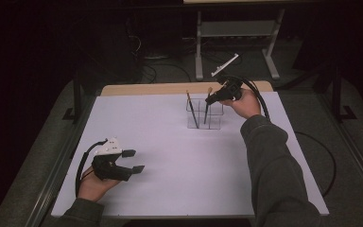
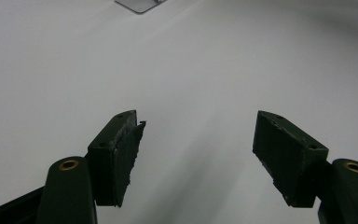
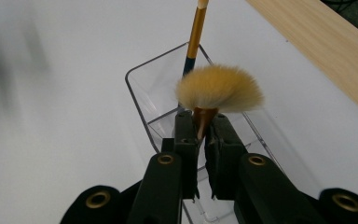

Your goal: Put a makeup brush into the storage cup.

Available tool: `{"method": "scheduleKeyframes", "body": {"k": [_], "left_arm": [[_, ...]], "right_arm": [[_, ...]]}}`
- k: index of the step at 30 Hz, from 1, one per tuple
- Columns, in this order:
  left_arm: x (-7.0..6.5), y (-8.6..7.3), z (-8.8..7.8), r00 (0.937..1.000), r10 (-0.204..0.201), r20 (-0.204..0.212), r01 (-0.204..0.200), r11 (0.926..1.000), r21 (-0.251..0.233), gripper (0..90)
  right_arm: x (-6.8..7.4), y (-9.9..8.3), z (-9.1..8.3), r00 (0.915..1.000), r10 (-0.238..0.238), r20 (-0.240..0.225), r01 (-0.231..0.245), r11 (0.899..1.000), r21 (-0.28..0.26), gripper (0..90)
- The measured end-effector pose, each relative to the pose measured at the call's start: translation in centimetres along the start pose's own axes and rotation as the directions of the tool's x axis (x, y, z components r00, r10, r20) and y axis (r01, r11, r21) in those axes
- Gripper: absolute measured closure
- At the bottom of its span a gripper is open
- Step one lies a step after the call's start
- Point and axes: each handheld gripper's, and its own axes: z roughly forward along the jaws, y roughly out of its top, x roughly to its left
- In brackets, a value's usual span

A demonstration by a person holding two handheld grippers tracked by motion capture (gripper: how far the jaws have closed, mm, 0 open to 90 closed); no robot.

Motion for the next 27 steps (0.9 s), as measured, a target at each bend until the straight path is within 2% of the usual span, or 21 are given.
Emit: {"method": "scheduleKeyframes", "body": {"k": [4,9,10,11,14,17,27], "left_arm": [[0.0,0.0,0.1,1.0000,-0.005,0.001,0.005,1.0000,-0.001,30.5],[0.1,0.0,0.0,1.0000,0.007,-0.001,-0.007,0.9999,0.012,30.5],[0.1,0.0,0.0,1.0000,0.007,-0.001,-0.007,0.9999,0.012,30.4],[0.1,0.0,0.0,1.0000,0.009,-0.001,-0.009,0.9999,0.012,30.5],[0.0,0.0,0.1,1.0000,0.006,0.000,-0.006,0.9999,0.009,30.5],[0.0,0.1,0.1,1.0000,0.006,-0.001,-0.006,0.9999,0.009,30.5],[0.0,0.1,0.0,0.9999,0.014,-0.005,-0.014,0.9998,0.015,30.4]], "right_arm": [[-0.1,-0.3,0.5,1.0000,-0.007,-0.002,0.007,1.000,0.012,82.5],[-0.2,-0.6,0.8,0.9999,0.009,-0.009,-0.009,1.000,0.017,81.2],[-0.2,-0.6,0.8,0.9995,0.029,-0.010,-0.029,0.999,0.022,74.5],[-0.2,-0.6,0.8,0.9996,0.029,0.006,-0.029,0.999,0.021,70.9],[-0.3,-0.9,0.7,0.9990,0.041,0.016,-0.042,0.999,0.023,68.4],[-0.3,-1.1,0.5,0.9981,0.059,0.015,-0.059,0.998,0.017,67.5],[-0.5,-2.1,-0.6,0.9967,0.077,0.027,-0.076,0.997,-0.009,67.2]]}}
